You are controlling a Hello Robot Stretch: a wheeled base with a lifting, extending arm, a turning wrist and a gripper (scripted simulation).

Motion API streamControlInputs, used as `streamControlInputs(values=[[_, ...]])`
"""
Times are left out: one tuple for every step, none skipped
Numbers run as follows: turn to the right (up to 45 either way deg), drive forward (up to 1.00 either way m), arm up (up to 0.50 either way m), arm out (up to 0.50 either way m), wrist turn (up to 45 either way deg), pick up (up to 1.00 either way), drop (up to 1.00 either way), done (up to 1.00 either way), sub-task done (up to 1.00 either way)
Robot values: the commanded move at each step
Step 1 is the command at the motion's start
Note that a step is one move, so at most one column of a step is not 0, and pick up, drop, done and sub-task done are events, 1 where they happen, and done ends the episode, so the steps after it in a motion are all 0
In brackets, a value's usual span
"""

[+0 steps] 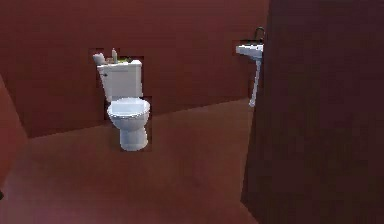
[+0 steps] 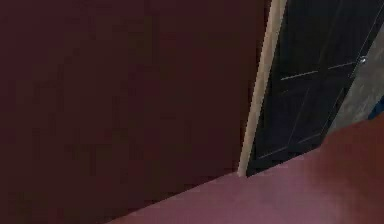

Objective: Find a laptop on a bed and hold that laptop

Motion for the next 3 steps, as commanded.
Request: streamControlInputs(values=[[0.0,1.00,0.00,0.00,0.0,0.00,0.00,0.00,0.00],[-6.0,0.00,0.00,0.00,0.0,0.00,0.00,0.00,0.00],[0.0,0.60,0.00,0.00,0.0,0.00,0.00,0.00,0.00]])
